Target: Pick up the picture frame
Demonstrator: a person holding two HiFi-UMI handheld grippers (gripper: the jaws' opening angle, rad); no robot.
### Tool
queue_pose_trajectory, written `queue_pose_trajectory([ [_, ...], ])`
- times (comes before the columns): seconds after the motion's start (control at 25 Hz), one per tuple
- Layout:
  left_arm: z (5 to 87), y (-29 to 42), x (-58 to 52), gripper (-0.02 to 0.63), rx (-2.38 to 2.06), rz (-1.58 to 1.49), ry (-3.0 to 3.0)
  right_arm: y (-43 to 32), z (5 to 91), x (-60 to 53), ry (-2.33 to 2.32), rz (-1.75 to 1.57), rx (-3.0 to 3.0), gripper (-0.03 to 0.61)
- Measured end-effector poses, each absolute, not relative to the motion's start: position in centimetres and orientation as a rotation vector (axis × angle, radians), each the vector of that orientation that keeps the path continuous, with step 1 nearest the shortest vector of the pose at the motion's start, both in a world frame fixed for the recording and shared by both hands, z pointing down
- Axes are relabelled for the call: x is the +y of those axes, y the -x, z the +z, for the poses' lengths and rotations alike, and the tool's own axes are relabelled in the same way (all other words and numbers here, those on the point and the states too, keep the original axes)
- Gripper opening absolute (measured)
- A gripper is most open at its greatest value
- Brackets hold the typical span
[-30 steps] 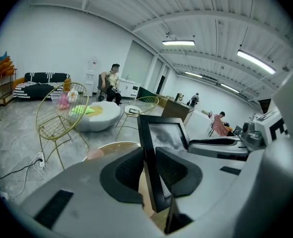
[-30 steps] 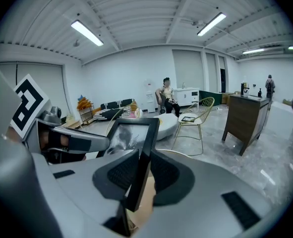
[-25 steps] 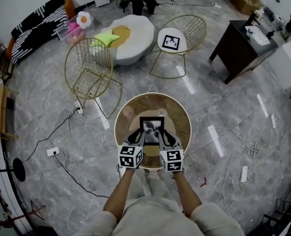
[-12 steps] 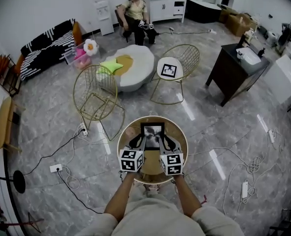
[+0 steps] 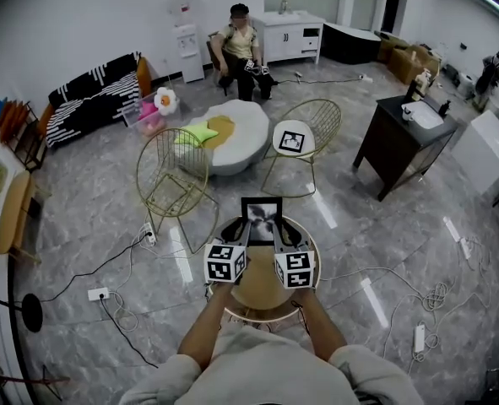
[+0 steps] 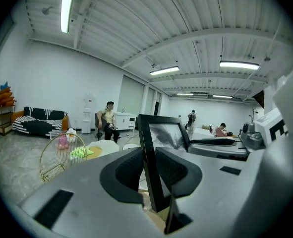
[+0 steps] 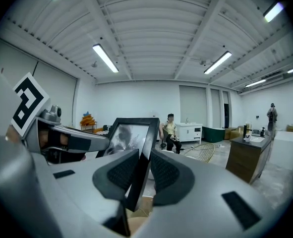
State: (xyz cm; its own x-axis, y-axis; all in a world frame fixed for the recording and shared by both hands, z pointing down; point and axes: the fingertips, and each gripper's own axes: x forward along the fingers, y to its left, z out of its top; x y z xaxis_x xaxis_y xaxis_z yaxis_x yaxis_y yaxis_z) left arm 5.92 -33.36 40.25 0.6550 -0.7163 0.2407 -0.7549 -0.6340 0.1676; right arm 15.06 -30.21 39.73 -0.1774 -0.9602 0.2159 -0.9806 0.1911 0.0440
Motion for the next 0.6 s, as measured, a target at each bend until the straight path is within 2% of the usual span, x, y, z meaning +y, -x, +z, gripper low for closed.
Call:
queue_pose_trajectory([
  [0.6,37.2,-5.9,-32.9,0.077,-1.234,0.167,-2.645,-15.1,36.8,-29.9,-1.875,0.078,-2.307,0.075],
])
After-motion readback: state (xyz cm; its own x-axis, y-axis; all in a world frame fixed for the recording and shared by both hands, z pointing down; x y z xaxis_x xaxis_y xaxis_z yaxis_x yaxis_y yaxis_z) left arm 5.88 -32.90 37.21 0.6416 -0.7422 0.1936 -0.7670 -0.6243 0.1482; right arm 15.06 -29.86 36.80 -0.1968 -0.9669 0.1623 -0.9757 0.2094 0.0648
